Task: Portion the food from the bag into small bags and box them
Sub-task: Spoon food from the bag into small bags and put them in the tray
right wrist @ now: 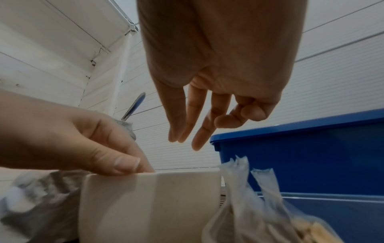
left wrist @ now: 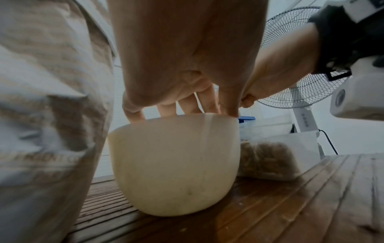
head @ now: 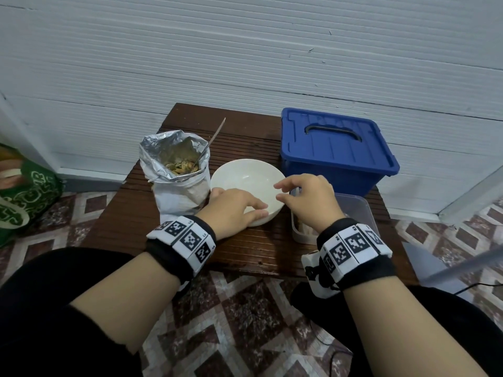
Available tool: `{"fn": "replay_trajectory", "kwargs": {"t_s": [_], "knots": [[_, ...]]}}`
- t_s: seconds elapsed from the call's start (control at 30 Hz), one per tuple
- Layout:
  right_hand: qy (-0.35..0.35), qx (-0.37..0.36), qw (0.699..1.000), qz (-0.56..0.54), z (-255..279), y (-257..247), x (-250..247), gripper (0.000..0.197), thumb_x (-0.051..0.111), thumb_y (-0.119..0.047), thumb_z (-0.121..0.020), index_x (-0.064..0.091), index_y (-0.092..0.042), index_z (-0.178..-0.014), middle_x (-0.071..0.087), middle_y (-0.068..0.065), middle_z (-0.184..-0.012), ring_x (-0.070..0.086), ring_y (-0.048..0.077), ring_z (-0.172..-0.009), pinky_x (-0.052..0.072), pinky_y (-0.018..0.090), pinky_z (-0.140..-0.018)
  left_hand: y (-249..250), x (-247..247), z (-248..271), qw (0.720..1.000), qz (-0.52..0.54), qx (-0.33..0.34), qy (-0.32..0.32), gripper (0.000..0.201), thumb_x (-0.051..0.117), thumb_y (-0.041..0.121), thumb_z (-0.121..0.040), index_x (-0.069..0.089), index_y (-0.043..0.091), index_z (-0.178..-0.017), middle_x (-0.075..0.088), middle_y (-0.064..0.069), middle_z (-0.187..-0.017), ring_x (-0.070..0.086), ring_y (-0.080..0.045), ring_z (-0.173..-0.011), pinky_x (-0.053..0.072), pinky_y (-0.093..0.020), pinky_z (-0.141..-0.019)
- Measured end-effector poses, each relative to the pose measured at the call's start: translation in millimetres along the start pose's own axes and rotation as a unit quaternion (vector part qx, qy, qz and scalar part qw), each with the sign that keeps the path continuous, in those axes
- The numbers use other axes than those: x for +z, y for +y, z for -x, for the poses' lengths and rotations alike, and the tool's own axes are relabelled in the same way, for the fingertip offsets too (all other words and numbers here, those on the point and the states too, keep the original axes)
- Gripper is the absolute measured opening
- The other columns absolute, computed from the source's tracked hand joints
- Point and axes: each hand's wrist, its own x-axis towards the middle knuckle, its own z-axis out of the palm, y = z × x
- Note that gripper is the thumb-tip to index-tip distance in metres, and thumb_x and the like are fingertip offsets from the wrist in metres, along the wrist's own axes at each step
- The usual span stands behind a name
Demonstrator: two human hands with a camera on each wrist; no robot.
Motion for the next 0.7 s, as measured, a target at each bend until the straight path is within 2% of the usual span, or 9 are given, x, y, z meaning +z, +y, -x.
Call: {"fn": "replay_trajectory", "kwargs": {"t_s": [0.1,0.23,0.33,0.4,0.47,0.5,0.53,0.6,0.7], "knots": [[0.017,0.007,1.0,-0.021,-2.4,4.0,-0.5,0.018,0.063,-0.03,-0.089,0.068,-0.033,-0.106,0.067,-0.011,-0.098,0.049,0.02,-0.11,0.036,0.042,-0.101,-0.9,1.5,-2.4,1.0,0.003,0.011,0.005,0.026,0.05,0.048,-0.094,0.069,0.039,-0.109,0.066,0.013,-0.119,0.047,-0.011,-0.122,0.021,-0.036,-0.097],[0.027,0.02,0.998,-0.045,-4.1,6.4,1.1,0.016,0.063,-0.03,-0.088,0.069,-0.032,-0.103,0.067,-0.011,-0.092,0.054,0.02,-0.106,0.04,0.047,-0.1,-0.8,3.8,-2.4,0.998,0.018,0.027,0.048,0.02,0.054,0.044,-0.093,0.071,0.036,-0.099,0.07,0.015,-0.106,0.053,-0.011,-0.114,0.023,-0.035,-0.099],[0.028,0.022,0.997,-0.063,-3.8,5.8,0.3,0.015,0.061,-0.03,-0.089,0.07,-0.032,-0.101,0.068,-0.011,-0.095,0.055,0.02,-0.108,0.04,0.048,-0.101,-0.6,3.1,-2.0,0.991,0.077,0.047,0.098,0.015,0.058,0.038,-0.093,0.071,0.032,-0.091,0.07,0.017,-0.094,0.06,-0.007,-0.103,0.032,-0.042,-0.103],[0.028,0.024,0.997,-0.074,-2.9,5.7,-1.5,0.017,0.058,-0.027,-0.091,0.07,-0.031,-0.102,0.069,-0.009,-0.103,0.053,0.021,-0.112,0.039,0.048,-0.103,-1.6,-0.3,-2.7,0.976,0.149,0.056,0.149,0.013,0.058,0.034,-0.094,0.068,0.031,-0.086,0.068,0.018,-0.086,0.062,-0.004,-0.093,0.041,-0.044,-0.098],[0.015,0.026,0.996,-0.087,-2.0,5.3,-3.5,0.026,0.054,-0.017,-0.091,0.069,-0.029,-0.109,0.067,-0.006,-0.112,0.052,0.021,-0.116,0.037,0.049,-0.105,0.7,-5.2,-3.0,0.952,0.239,0.045,0.184,0.014,0.053,0.025,-0.097,0.065,0.023,-0.09,0.068,0.014,-0.088,0.062,0.0,-0.09,0.045,-0.028,-0.092],[0.001,0.026,0.996,-0.091,-1.7,4.5,-4.6,0.033,0.053,-0.011,-0.089,0.067,-0.028,-0.114,0.066,-0.006,-0.115,0.052,0.019,-0.114,0.037,0.049,-0.105,2.9,-7.9,-2.7,0.939,0.283,0.037,0.195,0.015,0.049,0.021,-0.099,0.062,0.02,-0.092,0.069,0.01,-0.089,0.062,0.002,-0.089,0.045,-0.019,-0.087],[-0.015,0.024,0.995,-0.094,-1.2,3.5,-5.6,0.04,0.053,-0.008,-0.087,0.064,-0.028,-0.12,0.065,-0.006,-0.118,0.052,0.017,-0.108,0.037,0.049,-0.105,5.0,-10.2,-2.4,0.927,0.313,0.031,0.205,0.015,0.046,0.018,-0.101,0.059,0.018,-0.093,0.07,0.007,-0.09,0.063,0.003,-0.088,0.044,-0.014,-0.083],[-0.038,0.021,0.993,-0.109,-0.5,0.4,-6.6,0.048,0.057,-0.01,-0.084,0.058,-0.027,-0.129,0.063,-0.006,-0.121,0.052,0.014,-0.1,0.038,0.046,-0.104,7.1,-12.7,-1.9,0.911,0.349,0.027,0.218,0.018,0.04,0.016,-0.103,0.053,0.019,-0.091,0.07,0.007,-0.086,0.065,0.0,-0.084,0.043,-0.012,-0.076],[-0.045,0.045,0.98,-0.187,0.7,-4.8,-9.8,0.054,0.06,-0.015,-0.088,0.046,-0.024,-0.139,0.059,-0.005,-0.126,0.051,0.01,-0.108,0.037,0.028,-0.098,8.1,-15.0,-0.6,0.895,0.391,0.02,0.216,0.022,0.035,0.016,-0.104,0.05,0.022,-0.09,0.07,0.007,-0.079,0.067,-0.002,-0.079,0.043,-0.015,-0.072]]}}
